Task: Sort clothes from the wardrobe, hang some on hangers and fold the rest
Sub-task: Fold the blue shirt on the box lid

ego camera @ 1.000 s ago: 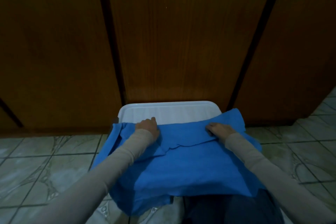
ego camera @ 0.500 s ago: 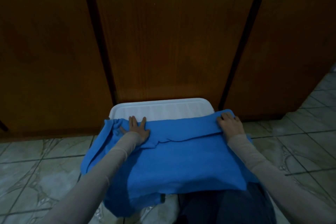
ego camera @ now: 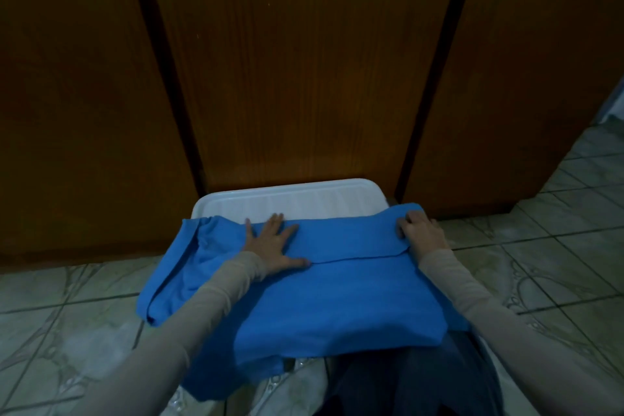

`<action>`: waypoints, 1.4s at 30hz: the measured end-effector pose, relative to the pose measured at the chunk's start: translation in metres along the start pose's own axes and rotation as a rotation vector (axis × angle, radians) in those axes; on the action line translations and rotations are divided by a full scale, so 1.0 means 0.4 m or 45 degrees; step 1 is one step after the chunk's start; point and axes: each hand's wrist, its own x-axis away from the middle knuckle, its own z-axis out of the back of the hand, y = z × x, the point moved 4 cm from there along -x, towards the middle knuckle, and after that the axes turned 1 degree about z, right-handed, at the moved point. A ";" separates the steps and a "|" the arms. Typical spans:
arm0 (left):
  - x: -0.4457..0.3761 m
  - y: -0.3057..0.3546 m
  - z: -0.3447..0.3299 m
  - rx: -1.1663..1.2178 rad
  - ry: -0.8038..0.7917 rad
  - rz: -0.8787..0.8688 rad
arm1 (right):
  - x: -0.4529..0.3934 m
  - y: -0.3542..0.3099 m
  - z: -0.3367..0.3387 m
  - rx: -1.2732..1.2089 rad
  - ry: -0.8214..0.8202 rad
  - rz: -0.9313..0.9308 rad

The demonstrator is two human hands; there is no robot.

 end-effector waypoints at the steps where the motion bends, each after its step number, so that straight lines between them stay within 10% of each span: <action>1: -0.001 0.024 -0.006 0.015 -0.023 -0.095 | -0.002 -0.003 0.004 0.009 -0.028 0.015; 15: -0.007 0.020 -0.017 -0.101 -0.176 -0.158 | -0.010 -0.118 -0.014 -0.504 -0.305 0.200; 31: 0.011 -0.102 -0.020 0.193 -0.231 0.167 | -0.041 -0.189 -0.071 -0.203 -0.351 -0.062; 38: 0.101 -0.237 0.043 0.126 0.497 0.345 | -0.038 -0.426 -0.035 -0.320 -0.382 0.416; 42: 0.120 -0.285 0.055 0.245 0.485 0.543 | -0.008 -0.559 0.003 -0.479 -0.397 0.693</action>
